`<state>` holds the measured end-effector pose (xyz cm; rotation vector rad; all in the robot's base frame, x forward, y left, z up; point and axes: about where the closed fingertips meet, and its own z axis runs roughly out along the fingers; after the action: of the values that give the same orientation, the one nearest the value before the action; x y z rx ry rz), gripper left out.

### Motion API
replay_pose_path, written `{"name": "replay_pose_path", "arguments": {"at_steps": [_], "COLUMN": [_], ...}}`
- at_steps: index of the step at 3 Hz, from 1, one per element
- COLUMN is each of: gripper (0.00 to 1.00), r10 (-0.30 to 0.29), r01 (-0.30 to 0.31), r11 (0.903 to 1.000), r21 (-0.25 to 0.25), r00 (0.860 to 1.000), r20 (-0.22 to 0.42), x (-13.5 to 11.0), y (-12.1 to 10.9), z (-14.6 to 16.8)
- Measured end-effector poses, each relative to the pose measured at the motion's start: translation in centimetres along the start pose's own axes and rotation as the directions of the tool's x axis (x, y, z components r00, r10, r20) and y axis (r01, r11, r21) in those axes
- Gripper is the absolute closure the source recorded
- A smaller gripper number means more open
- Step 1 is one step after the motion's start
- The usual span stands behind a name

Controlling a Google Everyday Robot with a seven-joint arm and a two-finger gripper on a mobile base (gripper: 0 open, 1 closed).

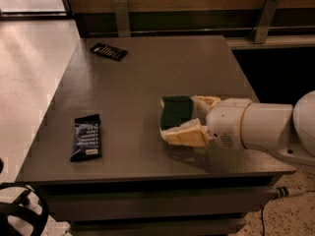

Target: Move sponge near rxbar chocolate

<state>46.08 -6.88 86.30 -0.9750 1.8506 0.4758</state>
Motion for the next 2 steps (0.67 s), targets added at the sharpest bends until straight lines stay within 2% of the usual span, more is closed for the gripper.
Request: {"name": "replay_pose_path", "arguments": {"at_steps": [2], "gripper": [1.0], "r10": [-0.061], "r01": [0.061], "r11": [0.998], "r21": [0.018], "r00": [0.998], "r20": [-0.008], "x": [-6.6], "y": [-5.8], "z": [3.9]}}
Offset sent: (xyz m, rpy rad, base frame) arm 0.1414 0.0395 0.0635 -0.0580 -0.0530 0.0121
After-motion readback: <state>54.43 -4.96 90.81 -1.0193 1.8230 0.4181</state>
